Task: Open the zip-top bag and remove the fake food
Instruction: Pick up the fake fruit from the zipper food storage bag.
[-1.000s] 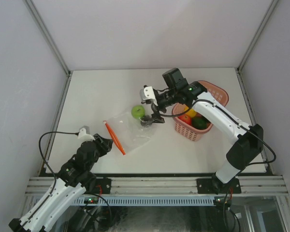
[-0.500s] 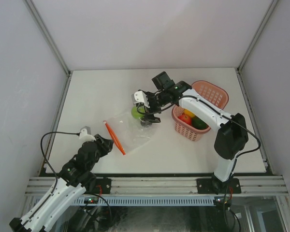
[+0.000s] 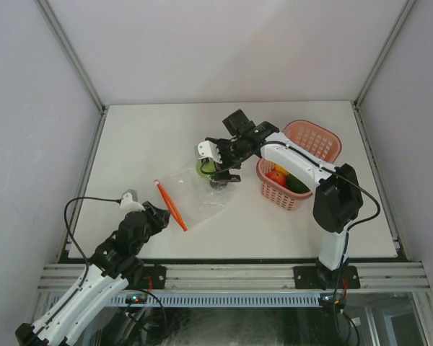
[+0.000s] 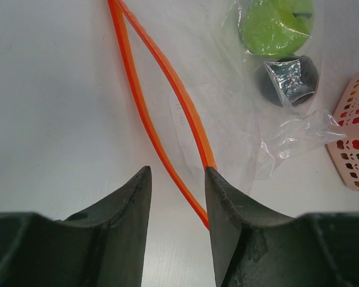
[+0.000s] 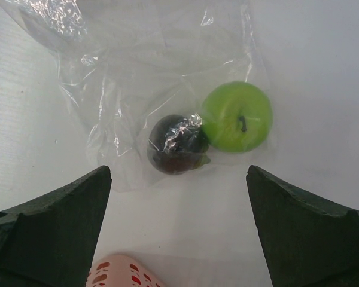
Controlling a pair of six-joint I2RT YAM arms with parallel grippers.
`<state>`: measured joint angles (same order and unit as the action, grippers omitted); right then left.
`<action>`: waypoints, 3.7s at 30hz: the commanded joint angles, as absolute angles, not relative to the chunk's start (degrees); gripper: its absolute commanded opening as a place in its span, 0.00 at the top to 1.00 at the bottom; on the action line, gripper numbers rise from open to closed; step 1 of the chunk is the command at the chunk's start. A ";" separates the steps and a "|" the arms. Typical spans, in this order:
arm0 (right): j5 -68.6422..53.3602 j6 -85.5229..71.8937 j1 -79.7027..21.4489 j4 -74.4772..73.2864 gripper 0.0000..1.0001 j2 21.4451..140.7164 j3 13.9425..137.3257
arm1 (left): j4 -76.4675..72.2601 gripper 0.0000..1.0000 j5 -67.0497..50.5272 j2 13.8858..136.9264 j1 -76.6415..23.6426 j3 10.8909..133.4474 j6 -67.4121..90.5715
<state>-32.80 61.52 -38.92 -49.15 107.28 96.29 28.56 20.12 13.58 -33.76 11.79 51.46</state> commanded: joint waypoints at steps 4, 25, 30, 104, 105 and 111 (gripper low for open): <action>-30.60 65.80 -37.62 -49.13 0.07 108.13 98.92 | 26.50 0.56 19.29 13.62 -33.40 10.82 51.67; -23.25 74.40 -39.56 -52.49 0.34 116.16 102.47 | 22.79 0.79 20.20 18.95 -32.28 8.78 52.00; -20.41 76.18 -40.15 -52.71 0.44 118.38 103.01 | 16.71 0.80 15.85 24.44 -28.80 8.84 49.64; -36.05 69.83 -43.34 -47.98 0.97 109.02 86.10 | 4.39 0.73 -8.19 28.64 -19.54 8.64 44.95; -35.64 69.70 -43.68 -47.76 0.95 108.83 85.71 | 3.65 0.73 -8.71 29.26 -19.54 8.26 45.14; -36.09 70.30 -44.55 -46.68 0.58 105.86 83.34 | 0.10 0.74 -11.57 32.47 -19.60 7.57 45.53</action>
<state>-33.63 70.37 -43.59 -48.45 110.54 84.64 4.89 -8.03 31.16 -19.94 8.99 44.88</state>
